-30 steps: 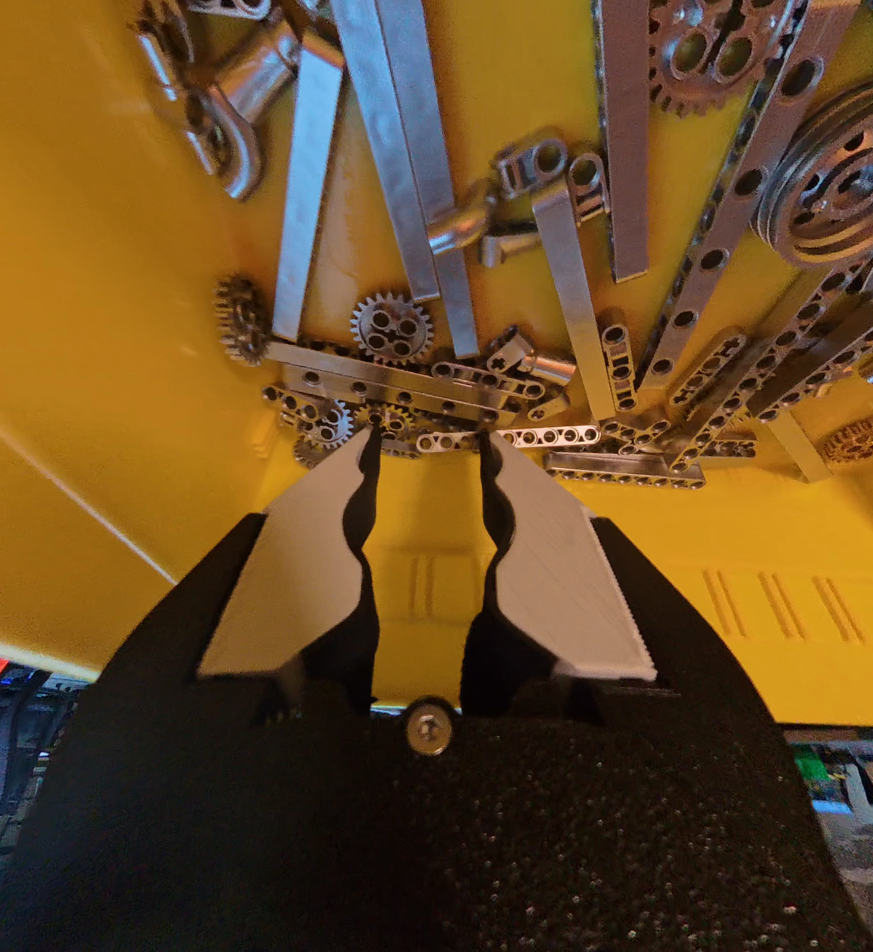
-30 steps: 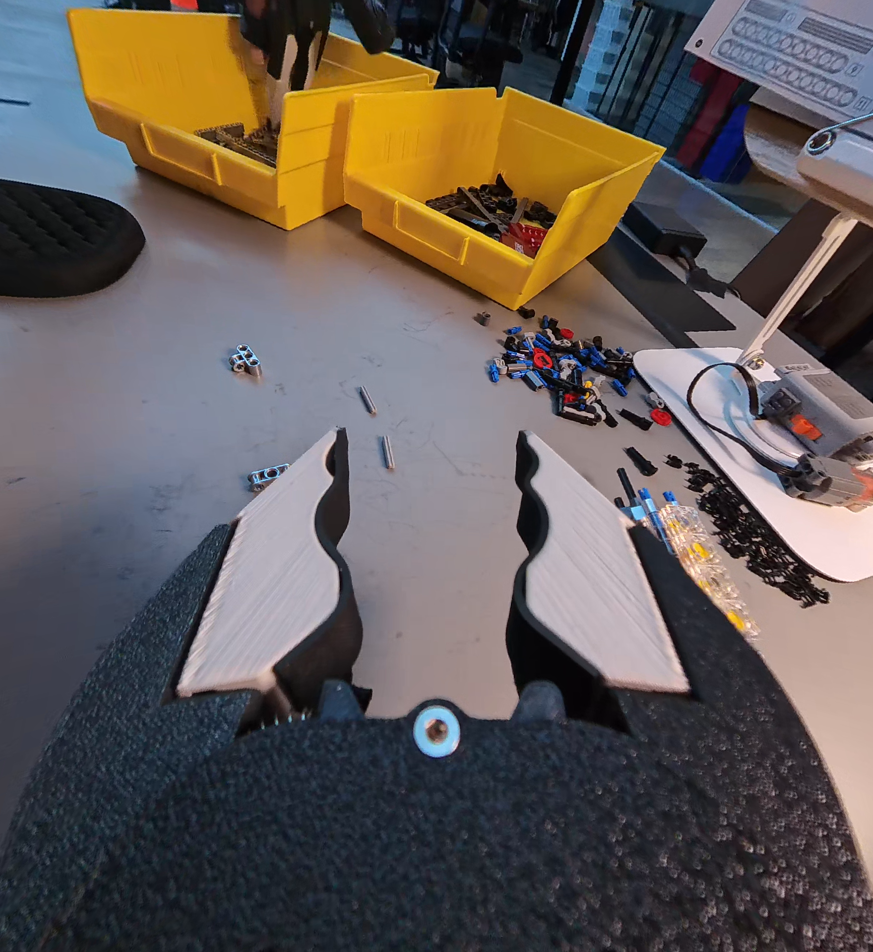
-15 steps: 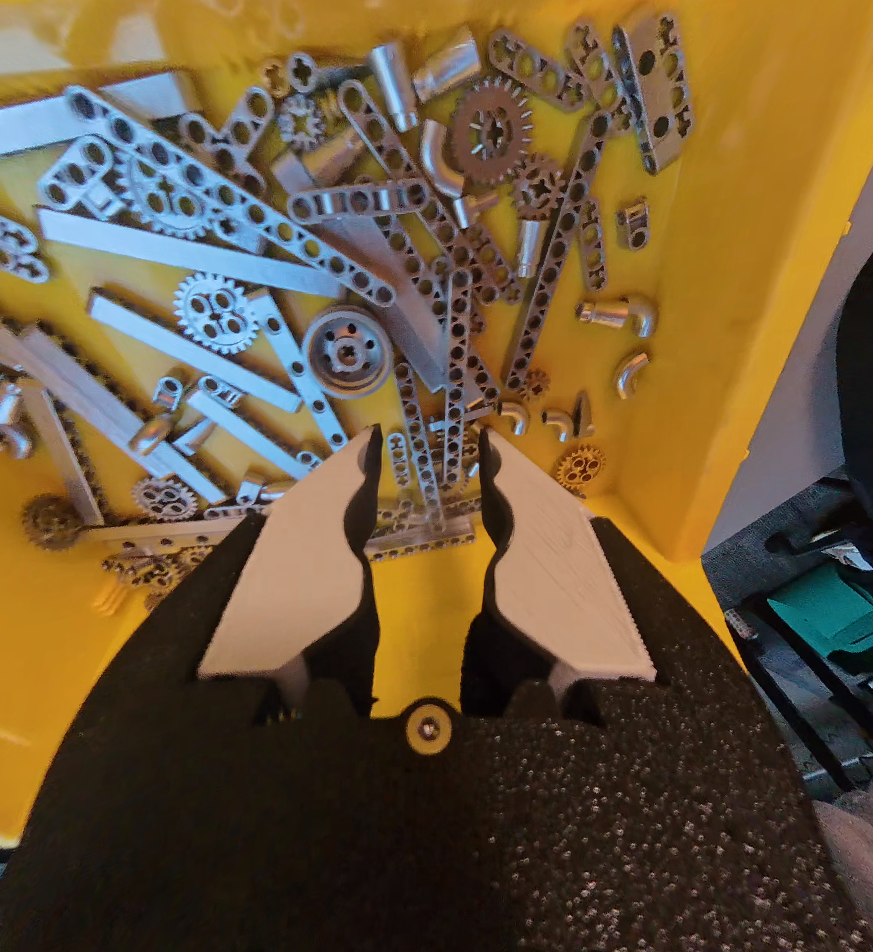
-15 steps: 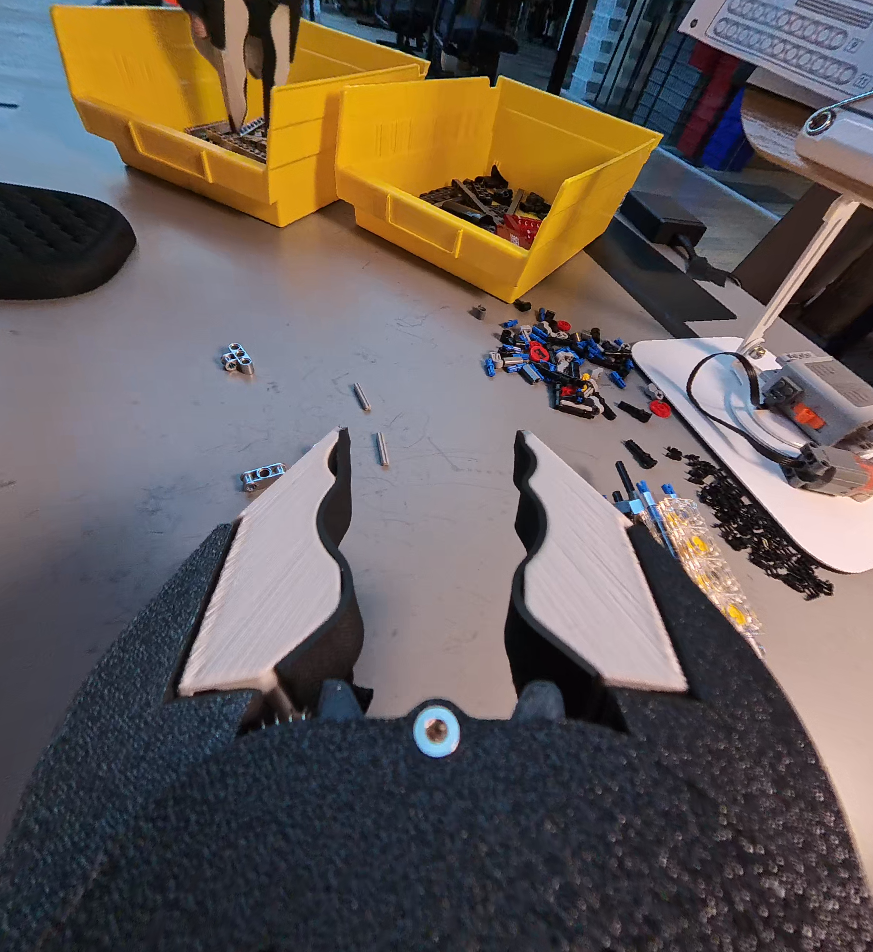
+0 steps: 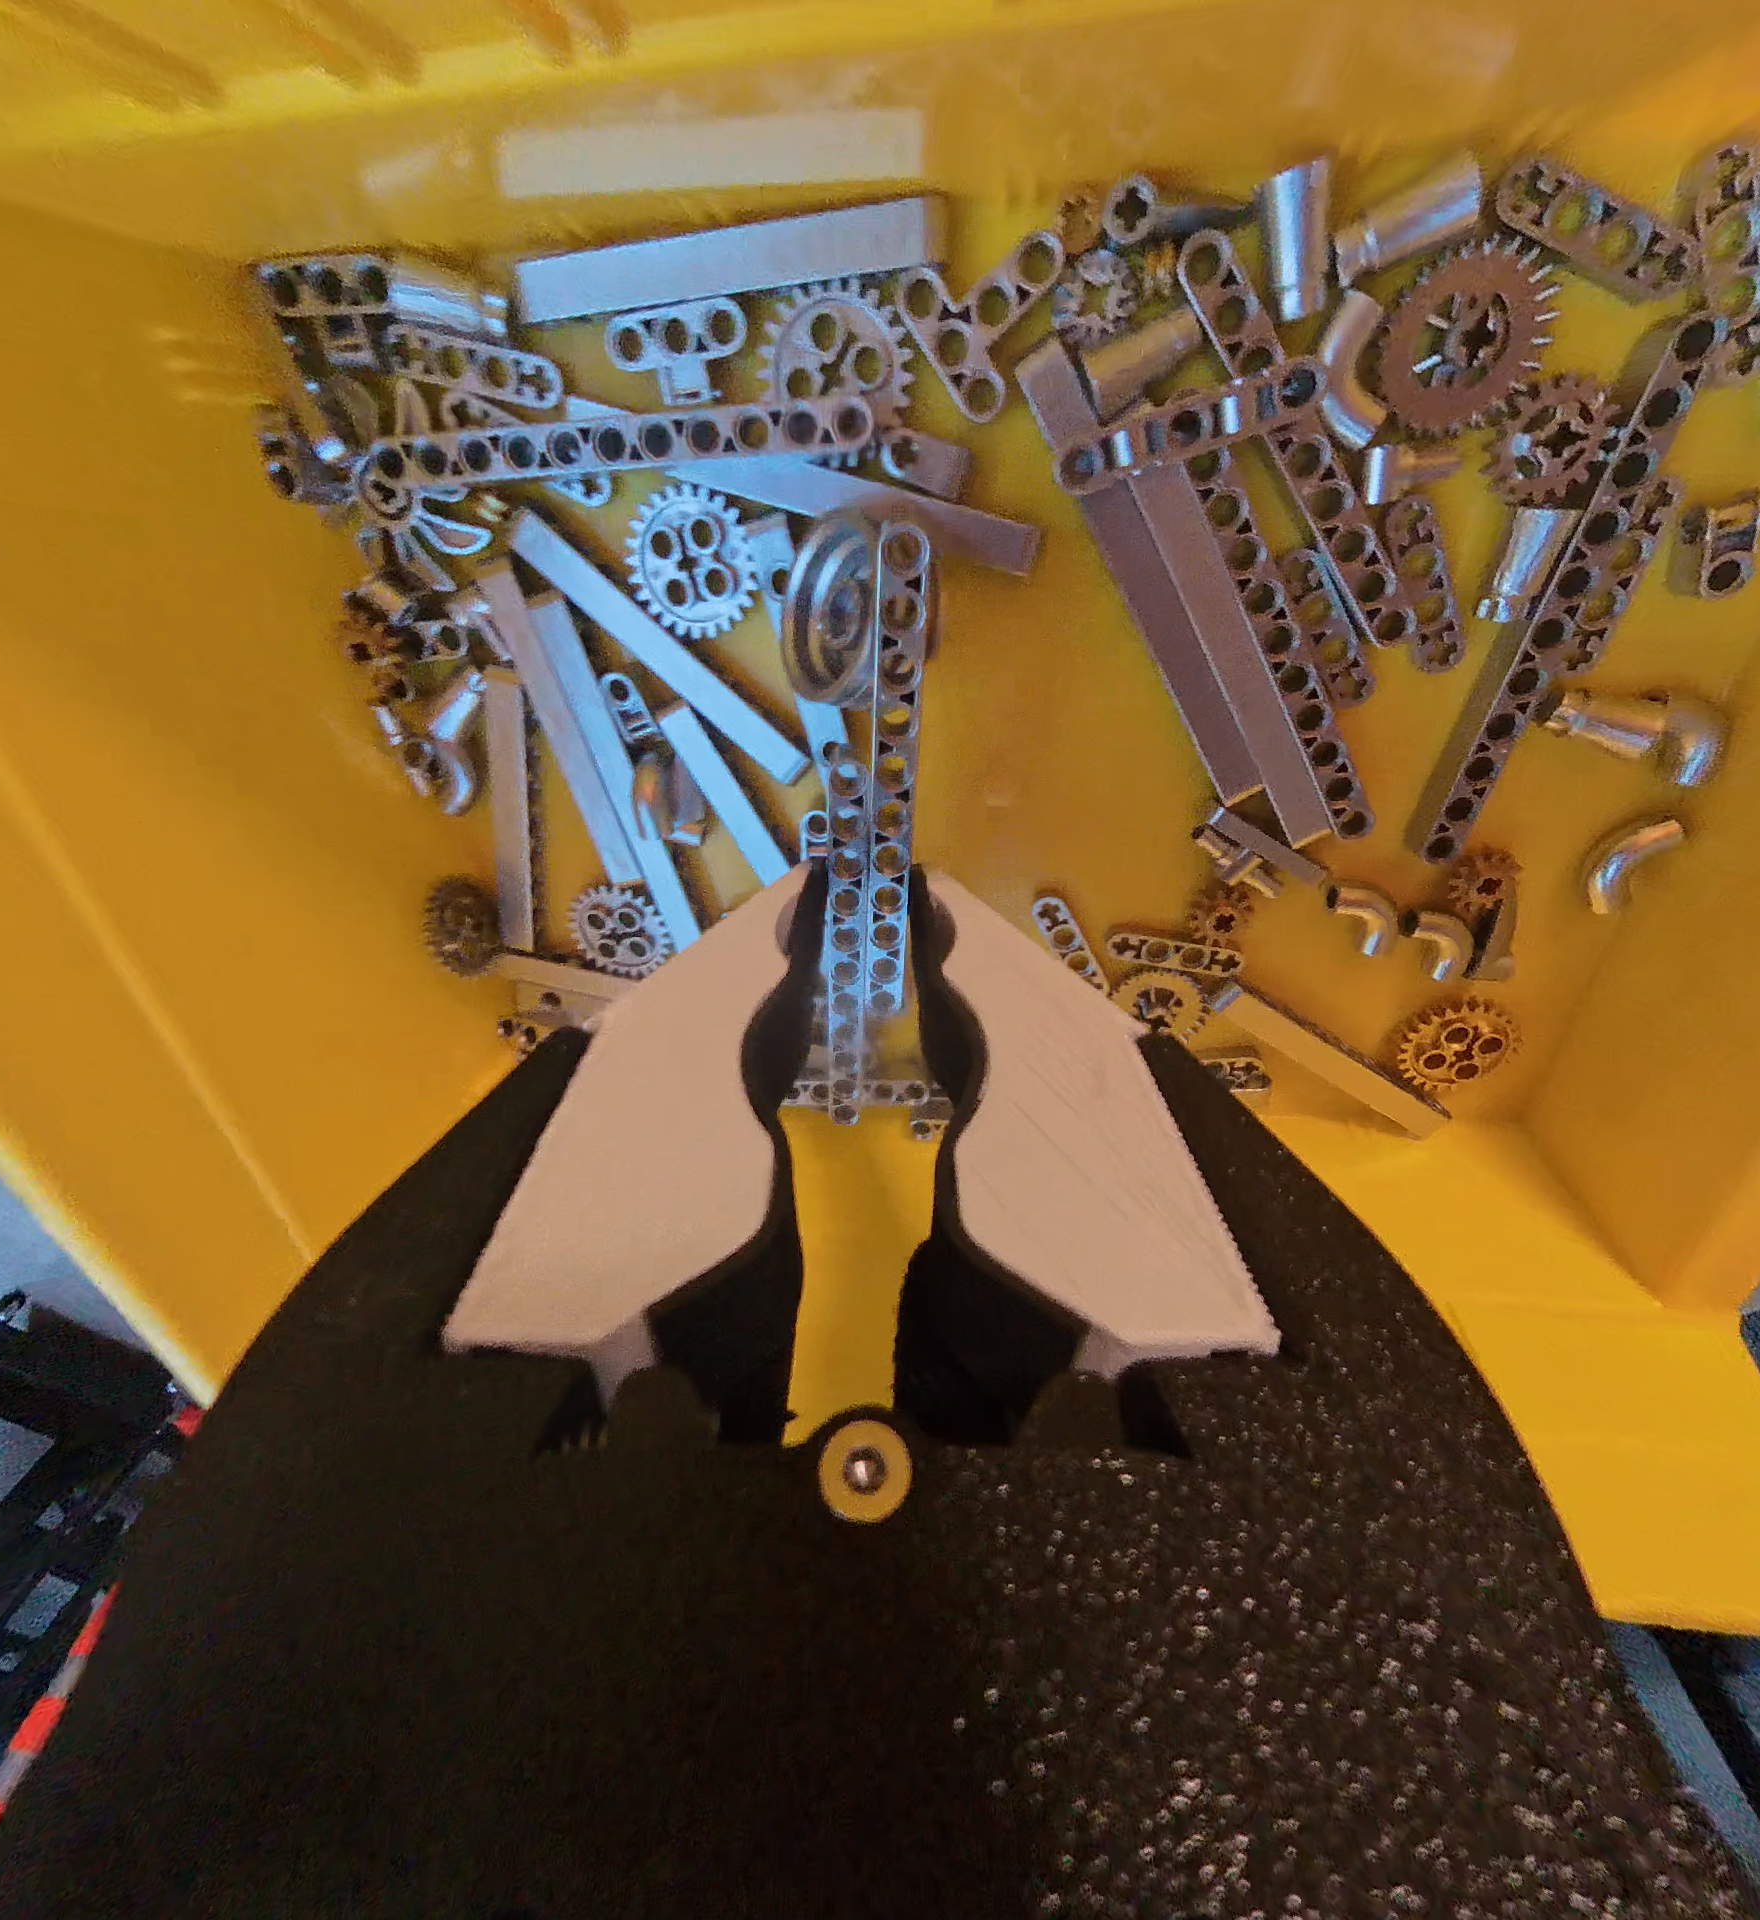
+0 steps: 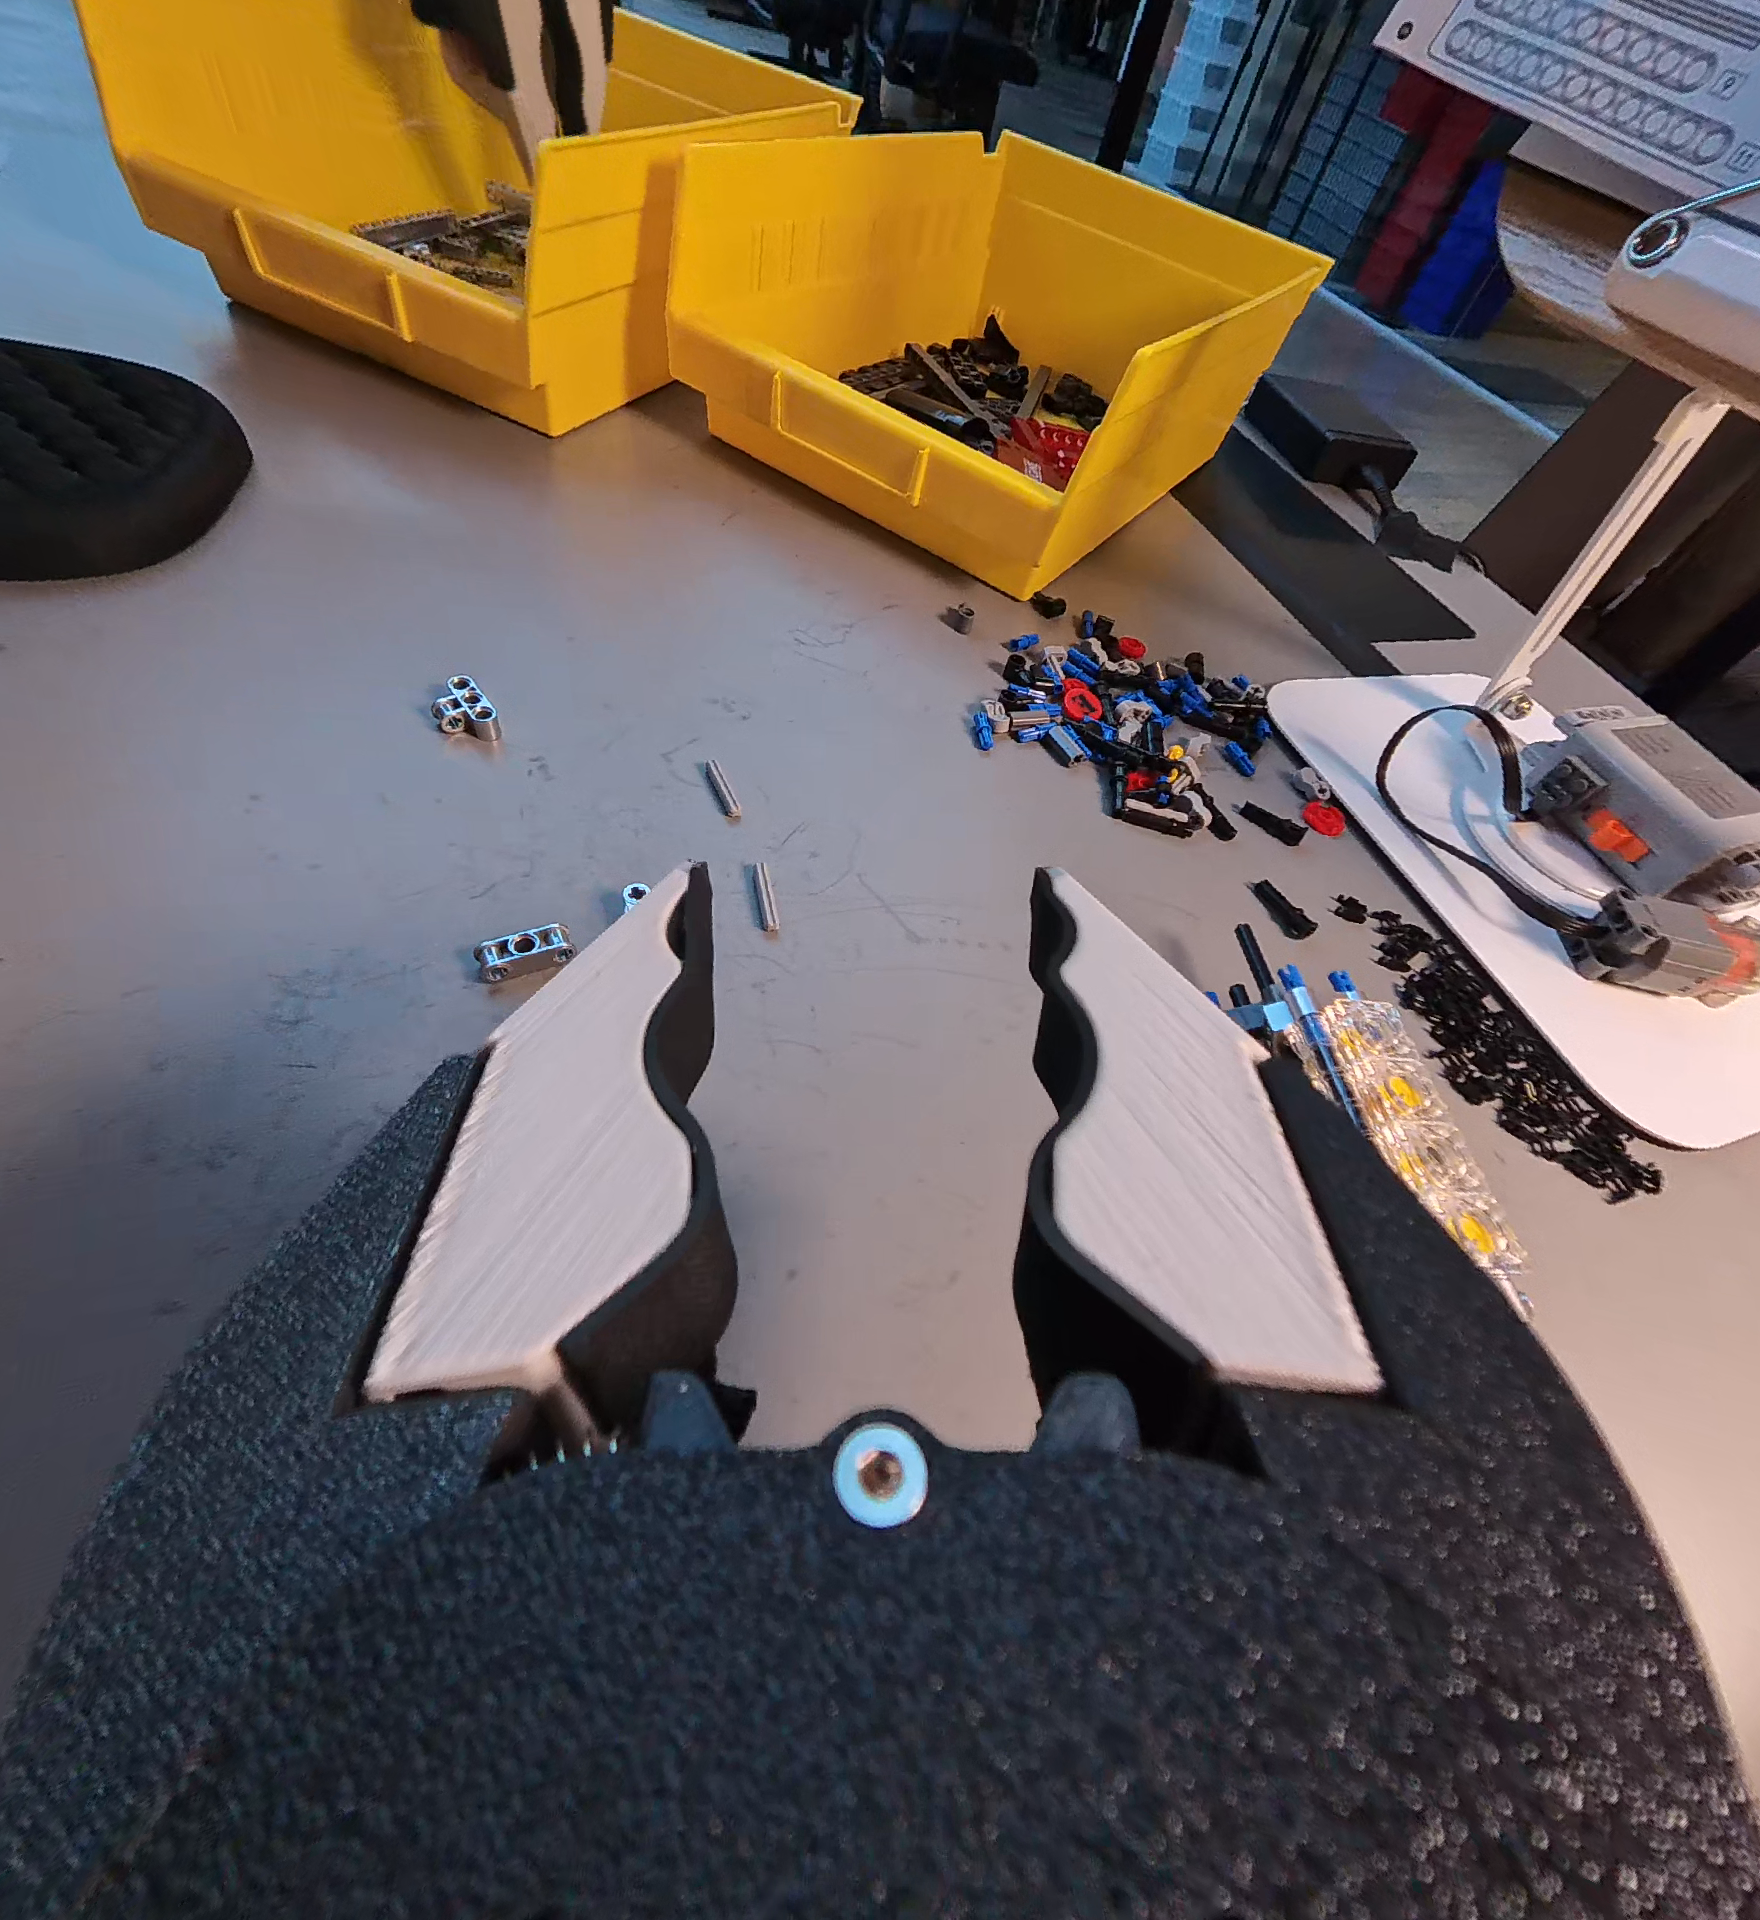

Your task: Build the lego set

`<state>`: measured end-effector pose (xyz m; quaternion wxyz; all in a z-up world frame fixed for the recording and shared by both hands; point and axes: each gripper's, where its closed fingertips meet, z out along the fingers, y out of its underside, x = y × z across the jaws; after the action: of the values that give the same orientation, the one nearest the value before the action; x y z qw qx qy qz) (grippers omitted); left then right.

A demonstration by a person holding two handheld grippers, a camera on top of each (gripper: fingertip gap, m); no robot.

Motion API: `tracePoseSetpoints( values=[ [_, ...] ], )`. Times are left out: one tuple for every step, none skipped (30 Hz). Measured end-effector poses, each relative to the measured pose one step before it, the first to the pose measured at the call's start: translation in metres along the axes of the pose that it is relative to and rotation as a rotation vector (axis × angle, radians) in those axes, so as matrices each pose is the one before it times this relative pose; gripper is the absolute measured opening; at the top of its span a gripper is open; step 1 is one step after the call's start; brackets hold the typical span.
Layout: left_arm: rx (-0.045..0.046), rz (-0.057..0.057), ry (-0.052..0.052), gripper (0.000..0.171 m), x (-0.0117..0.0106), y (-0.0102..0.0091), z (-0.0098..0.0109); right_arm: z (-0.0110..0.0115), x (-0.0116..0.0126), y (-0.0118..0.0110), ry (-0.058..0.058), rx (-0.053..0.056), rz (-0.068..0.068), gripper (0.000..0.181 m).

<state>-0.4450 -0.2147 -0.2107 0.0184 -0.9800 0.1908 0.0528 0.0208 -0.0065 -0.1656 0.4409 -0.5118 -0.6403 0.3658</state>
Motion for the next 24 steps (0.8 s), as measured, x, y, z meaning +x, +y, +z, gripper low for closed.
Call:
tracePoseSetpoints(
  values=[
    [0.00733, -0.012, -0.0118, 0.014, -0.00434, 0.00083, -0.00306, 0.00006, 0.0, 0.00003, 0.0001, -0.0005, 0.0003, 0.06],
    [-0.00072, -0.0112, -0.0252, 0.014, -0.00614, 0.0021, -0.00264, 0.00006, 0.00011, 0.00006, 0.0003, -0.0005, 0.0005, 0.059],
    [-0.00235, -0.0145, -0.0439, 0.014, -0.00881, 0.00221, -0.00241, 0.00006, 0.00015, 0.00005, 0.0006, -0.0004, 0.0006, 0.059],
    [0.00687, -0.0168, -0.0379, 0.014, -0.00788, 0.00078, -0.00218, 0.0001, 0.00001, 0.00012, 0.0, -0.0004, -0.0003, 0.059],
    [0.01689, -0.0186, -0.0223, 0.015, -0.005, -0.00095, -0.00218, 0.00005, -0.00006, 0.00001, 0.0005, -0.0006, -0.0008, 0.059],
    [0.02344, -0.0155, -0.0151, 0.016, -0.00309, -0.00237, -0.00238, 0.00006, 0.0, 0.00018, 0.0004, -0.001, -0.0008, 0.059],
    [0.02699, -0.0085, -0.0047, 0.019, -0.00034, -0.00338, -0.00249, 0.00017, -0.00014, 0.00009, 0.0002, -0.0008, -0.0006, 0.059],
    [0.02534, -0.0051, 0.0044, 0.02, 0.00225, -0.00397, -0.00233, 0.00004, 0.00006, 0.00006, 0.0002, -0.0007, -0.0003, 0.059],
    [0.02177, -0.0034, 0.0065, 0.02, 0.00355, -0.00426, -0.00192, 0.00018, -0.00005, 0.0001, -0.0001, -0.0006, 0.0004, 0.059],
    [0.017, 0.0018, 0.0154, 0.02, 0.00578, -0.00412, -0.00133, 0.00005, 0.00011, 0.00009, -0.0002, -0.0006, 0.001, 0.059],
    [0.017, 0.0092, 0.0212, 0.02, 0.00765, -0.00459, -0.00082, 0.00025, -0.00002, 0.00015, -0.0004, -0.001, 0.0009, 0.059],
    [0.01778, 0.014, 0.0202, 0.02, 0.00796, -0.00524, -0.00027, 0.00014, 0.00002, 0.00021, -0.0003, -0.0012, 0.0004, 0.059],
    [0.01578, 0.0143, 0.0222, 0.021, 0.00837, -0.00535, 0.0001, 0.00025, -0.0001, 0.00011, -0.0002, -0.001, -0.0002, 0.059],
    [0.01334, 0.0111, 0.0218, 0.021, 0.00812, -0.00545, 0.00079, 0.00015, -0.00011, 0.00013, 0.0002, -0.0011, -0.0009, 0.059],
    [0.01613, 0.01, 0.0205, 0.021, 0.00763, -0.00604, 0.00136, 0.00013, -0.00011, 0.00017, 0.0001, -0.0014, -0.001, 0.059],
    [0.01903, 0.0115, 0.0256, 0.022, 0.00832, -0.00646, 0.00199, 0.00014, -0.00012, 0.00014, 0.0, -0.0011, -0.0012, 0.059],
    [0.01908, 0.0143, 0.0296, 0.023, 0.00874, -0.00654, 0.00261, 0.00009, -0.00011, 0.00011, 0.0001, -0.0007, -0.001, 0.059],
    [0.0169, 0.0165, 0.0251, 0.025, 0.0078, -0.00587, 0.00355, 0.0, 0.00003, -0.00001, 0.0007, -0.0001, -0.0005, 0.059],
    [0.00962, 0.0165, 0.0162, 0.026, 0.00578, -0.00447, 0.00434, -0.00006, 0.00001, -0.00004, 0.0007, 0.0004, -0.0003, 0.059],
    [-0.00031, 0.0167, 0.0068, 0.028, 0.00368, -0.0024, 0.00527, -0.00013, 0.00003, -0.00005, 0.0003, 0.0008, 0.0, 0.059],
    [-0.00556, 0.0156, -0.0007, 0.029, 0.00192, -0.00081, 0.00553, -0.00016, 0.00011, -0.00012, 0.0002, 0.0009, 0.0001, 0.059],
    [-0.00774, 0.0098, 0.0023, 0.029, 0.00153, 0.00063, 0.00562, -0.00016, 0.00002, -0.00014, 0.0001, 0.0009, 0.0, 0.059],
    [-0.01496, 0.0011, 0.0091, 0.027, 0.00179, 0.00284, 0.00535, -0.00012, -0.00002, -0.00007, -0.0001, 0.001, -0.0001, 0.059],
    [-0.01146, -0.0017, 0.0001, 0.025, -0.00011, 0.00335, 0.00433, -0.00026, -0.00007, -0.00012, 0.0001, 0.0008, -0.0003, 0.059]
  ],
)
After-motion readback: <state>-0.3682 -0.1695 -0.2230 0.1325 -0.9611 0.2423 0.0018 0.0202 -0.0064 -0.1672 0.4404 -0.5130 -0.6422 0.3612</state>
